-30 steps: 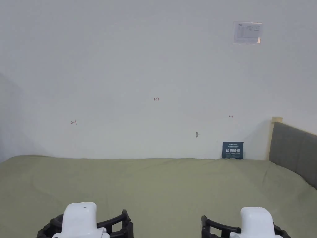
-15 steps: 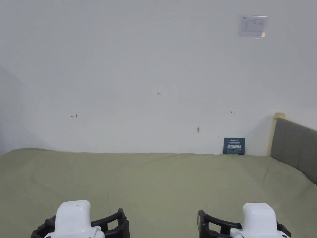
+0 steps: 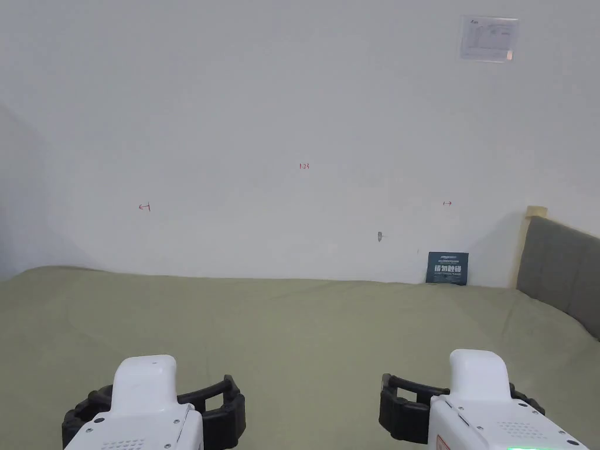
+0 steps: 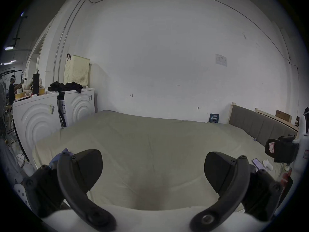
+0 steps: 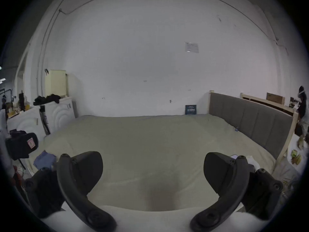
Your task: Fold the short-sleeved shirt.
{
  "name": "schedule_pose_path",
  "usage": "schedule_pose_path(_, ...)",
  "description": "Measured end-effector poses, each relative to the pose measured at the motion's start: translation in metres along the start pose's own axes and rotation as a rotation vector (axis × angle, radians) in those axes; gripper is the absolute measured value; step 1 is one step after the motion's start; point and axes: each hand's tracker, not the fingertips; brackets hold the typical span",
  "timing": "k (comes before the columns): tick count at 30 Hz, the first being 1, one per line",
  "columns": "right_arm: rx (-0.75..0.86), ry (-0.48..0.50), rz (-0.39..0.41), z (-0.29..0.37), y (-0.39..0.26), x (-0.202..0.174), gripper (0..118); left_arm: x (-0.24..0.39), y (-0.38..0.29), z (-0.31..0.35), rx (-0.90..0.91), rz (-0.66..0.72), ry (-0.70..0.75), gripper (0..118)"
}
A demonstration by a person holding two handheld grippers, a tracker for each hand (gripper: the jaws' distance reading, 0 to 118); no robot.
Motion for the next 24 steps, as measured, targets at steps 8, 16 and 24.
schedule_pose_path(8,0.0,0.04,-0.074,0.002,0.003,0.01,118,0.005,0.007,0.001,0.004,-0.011,-0.015,118)
schedule_pose_path(16,-0.012,0.005,-0.061,0.005,0.011,0.012,118,0.006,0.012,0.002,0.02,-0.02,-0.013,118)
schedule_pose_path(24,-0.011,0.004,-0.055,0.008,0.014,0.01,118,0.009,0.011,0.002,0.006,-0.039,-0.011,118)
